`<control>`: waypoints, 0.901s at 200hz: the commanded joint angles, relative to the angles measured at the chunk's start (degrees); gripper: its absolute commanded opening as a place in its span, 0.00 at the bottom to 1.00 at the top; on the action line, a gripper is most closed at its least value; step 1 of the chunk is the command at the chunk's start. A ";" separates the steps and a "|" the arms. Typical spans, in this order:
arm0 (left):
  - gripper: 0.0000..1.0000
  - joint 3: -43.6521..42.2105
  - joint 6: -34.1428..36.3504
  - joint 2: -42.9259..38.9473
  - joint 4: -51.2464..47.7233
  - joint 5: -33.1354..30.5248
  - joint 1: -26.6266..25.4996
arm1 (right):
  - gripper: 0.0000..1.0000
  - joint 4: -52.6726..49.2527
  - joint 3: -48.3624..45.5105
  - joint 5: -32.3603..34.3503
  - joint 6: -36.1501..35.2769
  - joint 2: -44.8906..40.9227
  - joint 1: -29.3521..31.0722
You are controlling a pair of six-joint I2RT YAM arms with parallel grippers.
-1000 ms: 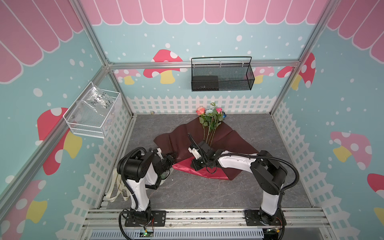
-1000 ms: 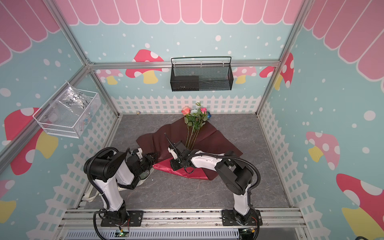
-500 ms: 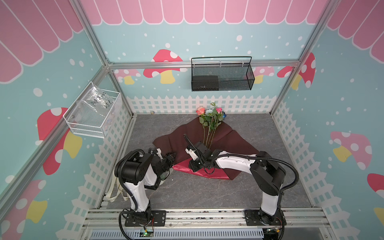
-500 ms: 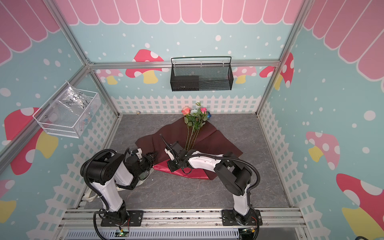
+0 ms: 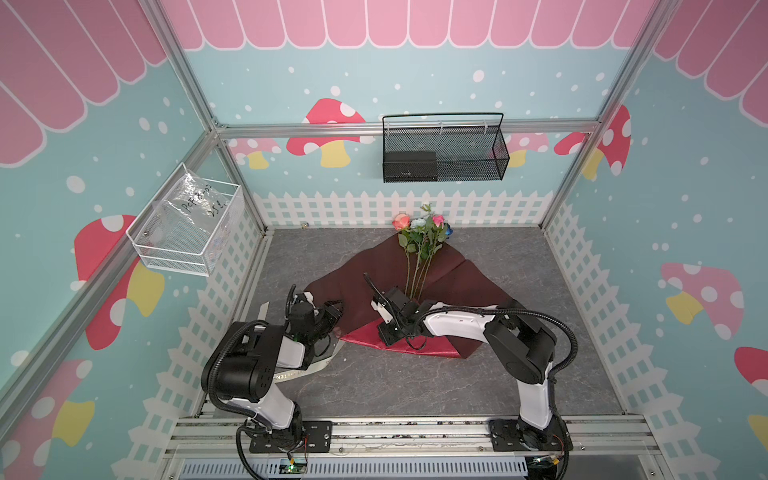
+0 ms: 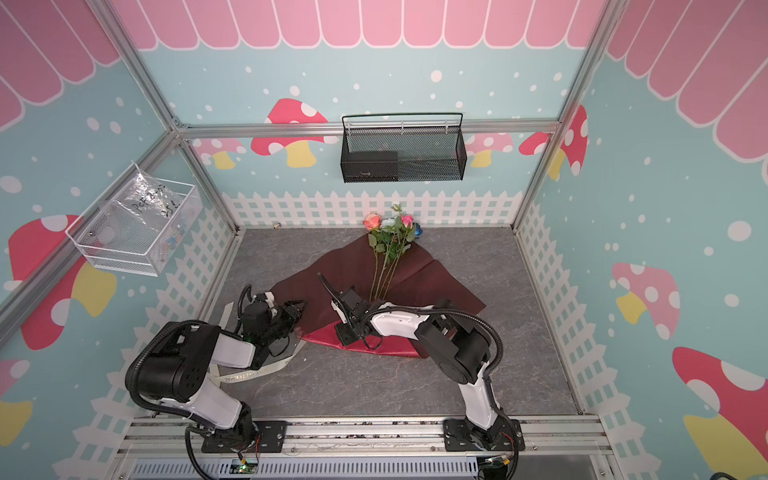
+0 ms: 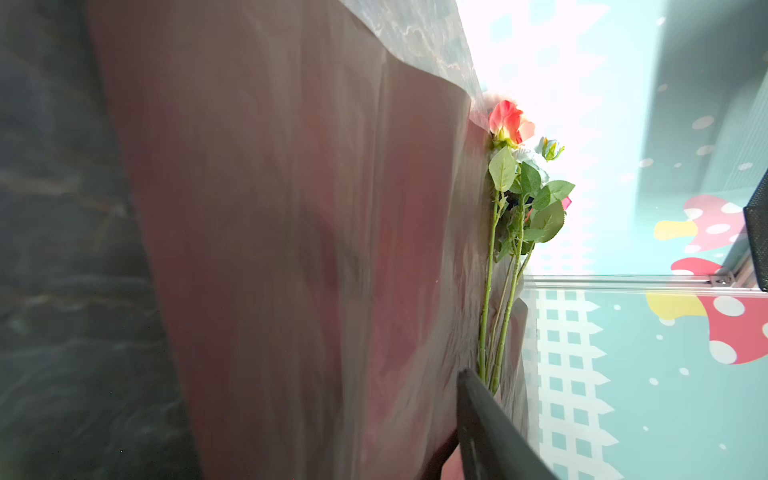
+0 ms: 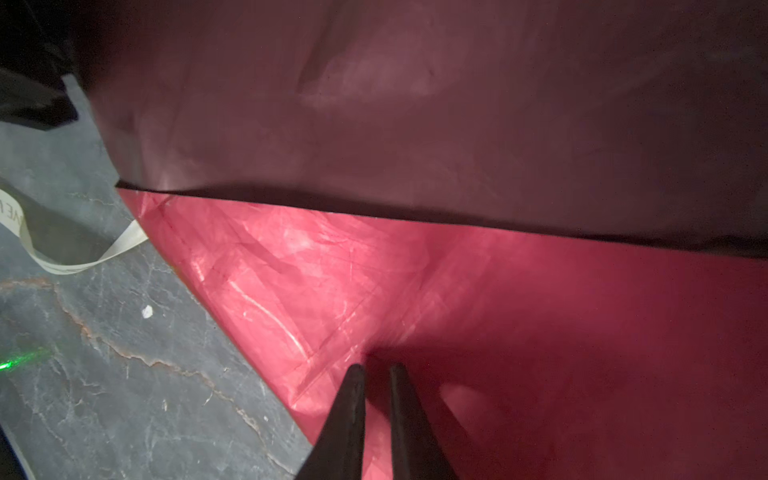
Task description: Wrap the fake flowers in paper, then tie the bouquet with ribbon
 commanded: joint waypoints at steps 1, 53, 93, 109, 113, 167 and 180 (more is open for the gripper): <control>0.46 2.40 5.01 -0.84 -9.14 -0.66 0.34 | 0.16 -0.98 0.43 0.90 -0.74 -0.09 0.18; 0.02 2.84 6.00 -1.52 -9.51 -0.34 0.34 | 0.17 -1.02 0.36 1.31 -0.68 -0.23 0.18; 0.00 5.60 12.59 -14.99 -26.49 -6.62 -3.13 | 0.17 -1.07 0.89 1.47 -0.15 1.44 -0.39; 0.00 8.55 16.77 -21.16 -36.46 -13.52 -7.13 | 0.17 -0.98 1.36 1.33 -0.06 1.83 -0.82; 0.00 9.29 17.49 -22.04 -38.36 -14.94 -8.27 | 0.17 -1.01 1.49 1.25 0.05 1.94 -0.94; 0.00 11.33 16.82 -27.14 -46.84 -20.05 -13.63 | 0.17 -0.92 5.85 1.42 -1.60 3.77 -2.59; 0.00 11.42 15.99 -27.76 -47.45 -21.04 -15.11 | 0.17 -0.97 6.96 1.45 -2.10 4.15 -2.83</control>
